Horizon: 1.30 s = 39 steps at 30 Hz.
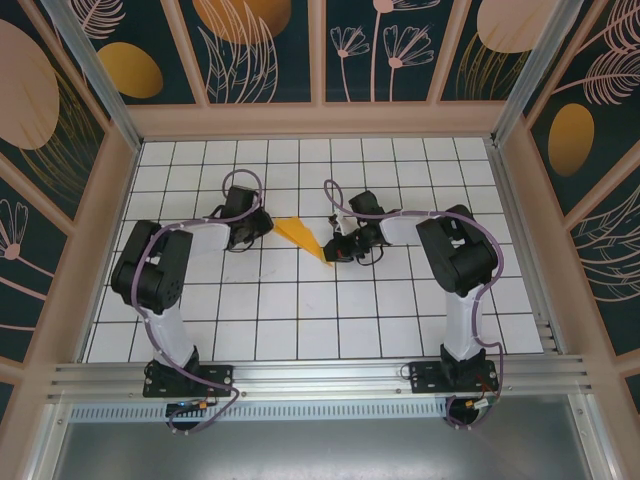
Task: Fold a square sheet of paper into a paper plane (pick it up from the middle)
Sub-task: Fold the wing for the fifth time at the center of the table.
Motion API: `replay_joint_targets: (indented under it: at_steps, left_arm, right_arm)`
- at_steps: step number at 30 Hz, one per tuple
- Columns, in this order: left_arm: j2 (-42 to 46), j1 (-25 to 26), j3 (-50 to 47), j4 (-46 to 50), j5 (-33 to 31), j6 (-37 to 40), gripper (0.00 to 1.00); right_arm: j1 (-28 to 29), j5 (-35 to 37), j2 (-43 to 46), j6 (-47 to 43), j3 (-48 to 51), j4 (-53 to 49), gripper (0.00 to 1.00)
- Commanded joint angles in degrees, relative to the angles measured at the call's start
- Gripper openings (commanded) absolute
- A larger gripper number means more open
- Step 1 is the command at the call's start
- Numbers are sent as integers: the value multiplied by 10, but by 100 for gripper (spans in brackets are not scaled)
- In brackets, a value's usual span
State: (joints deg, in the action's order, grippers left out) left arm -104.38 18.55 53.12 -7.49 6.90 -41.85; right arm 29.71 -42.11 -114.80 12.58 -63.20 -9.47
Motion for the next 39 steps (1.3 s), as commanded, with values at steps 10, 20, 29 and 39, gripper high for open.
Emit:
replay_joint_targets:
  at_steps: [10, 20, 29, 39]
  left_arm:
    - [52, 126, -70, -138, 111, -94, 11]
    - [-42, 156, -41, -152, 138, -140, 6]
    - [-54, 159, -47, -152, 149, -161, 6]
    - [-56, 153, -22, -2, 3, -153, 4]
  right_arm:
    - [-6, 95, -38, -3, 33, -81, 0]
    - [-6, 100, -34, 1, 30, -85, 0]
    - [-6, 104, -38, 4, 31, -85, 0]
    - [-5, 145, -43, 4, 36, -97, 0]
